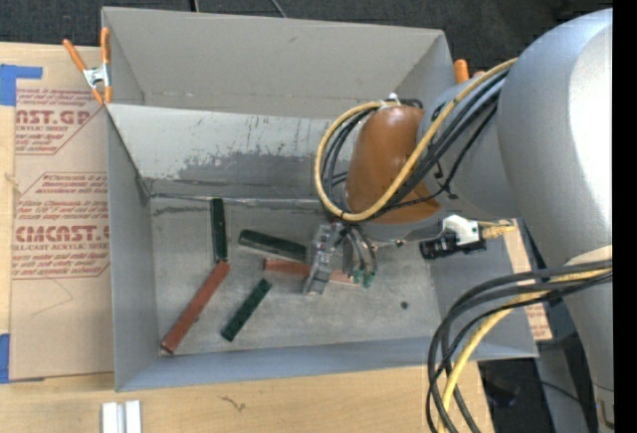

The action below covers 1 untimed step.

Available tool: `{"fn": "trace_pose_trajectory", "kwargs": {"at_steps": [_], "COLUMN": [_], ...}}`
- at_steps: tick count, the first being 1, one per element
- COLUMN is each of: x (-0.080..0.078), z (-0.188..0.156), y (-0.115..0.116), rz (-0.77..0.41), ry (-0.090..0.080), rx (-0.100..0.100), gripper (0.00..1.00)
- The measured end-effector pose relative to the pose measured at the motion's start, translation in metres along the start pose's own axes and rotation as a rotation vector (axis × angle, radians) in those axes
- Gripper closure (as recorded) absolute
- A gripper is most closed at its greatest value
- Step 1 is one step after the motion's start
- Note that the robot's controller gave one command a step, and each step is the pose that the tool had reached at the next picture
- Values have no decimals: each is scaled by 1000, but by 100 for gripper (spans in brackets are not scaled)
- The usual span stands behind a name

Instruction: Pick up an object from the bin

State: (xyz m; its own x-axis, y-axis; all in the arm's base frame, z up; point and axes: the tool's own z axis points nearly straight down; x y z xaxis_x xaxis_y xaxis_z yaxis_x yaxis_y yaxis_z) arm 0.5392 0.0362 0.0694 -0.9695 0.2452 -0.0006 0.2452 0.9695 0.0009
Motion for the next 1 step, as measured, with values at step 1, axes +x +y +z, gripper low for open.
{"fn": "trace_pose_trajectory", "kwargs": {"at_steps": [1], "x": [-2], "z": [-105], "y": [1], "rz": [-1], "ry": [-7], "rx": [-2], "gripper": [100]}}
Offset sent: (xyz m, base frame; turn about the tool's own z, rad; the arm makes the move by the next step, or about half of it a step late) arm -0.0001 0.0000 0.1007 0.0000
